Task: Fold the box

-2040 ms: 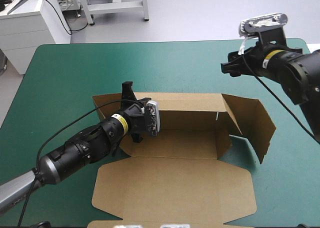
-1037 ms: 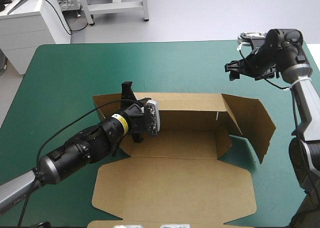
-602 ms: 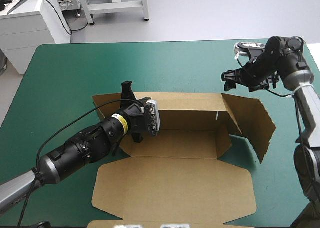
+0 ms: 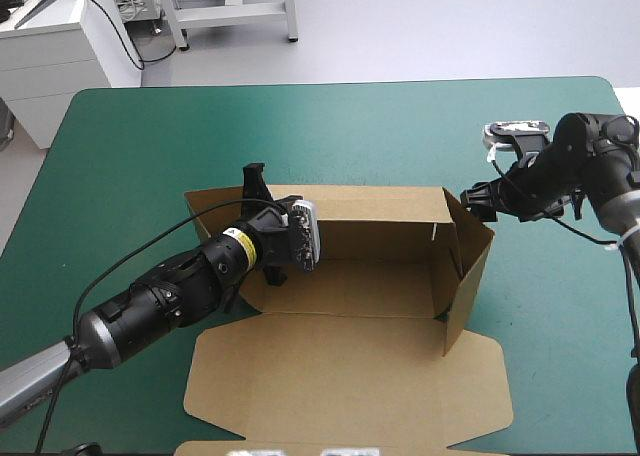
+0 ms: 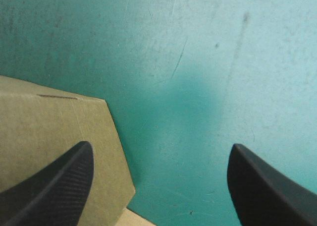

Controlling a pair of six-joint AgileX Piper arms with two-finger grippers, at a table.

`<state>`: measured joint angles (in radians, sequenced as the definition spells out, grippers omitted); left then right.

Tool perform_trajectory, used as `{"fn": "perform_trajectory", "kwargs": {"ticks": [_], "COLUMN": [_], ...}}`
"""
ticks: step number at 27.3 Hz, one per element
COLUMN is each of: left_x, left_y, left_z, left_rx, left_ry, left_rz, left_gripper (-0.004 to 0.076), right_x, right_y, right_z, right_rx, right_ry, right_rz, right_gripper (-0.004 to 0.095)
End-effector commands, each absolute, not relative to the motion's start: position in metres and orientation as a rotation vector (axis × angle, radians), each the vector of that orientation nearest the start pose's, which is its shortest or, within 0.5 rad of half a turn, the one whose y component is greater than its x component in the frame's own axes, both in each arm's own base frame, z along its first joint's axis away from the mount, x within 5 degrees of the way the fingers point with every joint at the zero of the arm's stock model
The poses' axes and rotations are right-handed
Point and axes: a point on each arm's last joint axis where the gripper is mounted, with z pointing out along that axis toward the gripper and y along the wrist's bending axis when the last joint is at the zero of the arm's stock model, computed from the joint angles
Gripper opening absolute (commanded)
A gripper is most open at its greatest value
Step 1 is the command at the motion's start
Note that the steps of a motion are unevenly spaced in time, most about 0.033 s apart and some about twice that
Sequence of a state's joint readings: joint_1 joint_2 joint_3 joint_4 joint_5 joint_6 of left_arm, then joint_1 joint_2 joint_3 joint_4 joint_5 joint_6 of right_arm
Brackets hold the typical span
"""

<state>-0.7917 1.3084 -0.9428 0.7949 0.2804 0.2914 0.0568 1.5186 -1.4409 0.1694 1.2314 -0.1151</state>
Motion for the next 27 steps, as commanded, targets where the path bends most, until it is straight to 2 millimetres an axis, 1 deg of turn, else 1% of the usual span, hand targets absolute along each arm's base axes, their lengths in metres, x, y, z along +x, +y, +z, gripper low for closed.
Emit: {"fn": "perform_trajectory", "kwargs": {"ticks": [1, 4, 6, 9, 12, 17, 21, 27], "left_x": [0.215, 0.215, 0.215, 0.215, 0.216, 0.219, 0.221, 0.221], "left_y": [-0.192, -0.192, -0.193, -0.193, -0.194, -0.198, -0.199, -0.200], "left_z": [0.318, 0.318, 0.318, 0.318, 0.315, 0.305, 0.300, 0.300], "left_rx": [1.534, 1.534, 1.533, 1.533, 1.543, 1.573, 1.585, 1.585], "left_ry": [1.399, 1.399, 1.396, 1.396, 1.399, 1.413, 1.421, 1.420], "left_rz": [0.339, 0.339, 0.337, 0.337, 0.340, 0.337, 0.338, 0.337], "left_gripper": [-0.0008, -0.0008, -0.0008, -0.0008, -0.0008, -0.0008, -0.0008, -0.0008], "right_x": [0.287, 0.272, 0.258, 0.244, 0.230, 0.221, 0.217, 0.211], "right_y": [0.029, 0.028, 0.032, 0.037, 0.040, 0.040, 0.042, 0.045], "right_z": [0.359, 0.349, 0.340, 0.336, 0.329, 0.326, 0.325, 0.322], "right_rx": [-0.211, -0.228, -0.280, -0.315, -0.340, -0.385, -0.442, -0.520], "right_ry": [2.676, 2.615, 2.537, 2.448, 2.398, 2.401, 2.425, 2.467], "right_rz": [0.224, 0.211, 0.265, 0.327, 0.364, 0.360, 0.386, 0.424], "right_gripper": [0.0684, 0.0684, 0.0684, 0.0684, 0.0684, 0.0684, 0.0684, 0.0684]}}
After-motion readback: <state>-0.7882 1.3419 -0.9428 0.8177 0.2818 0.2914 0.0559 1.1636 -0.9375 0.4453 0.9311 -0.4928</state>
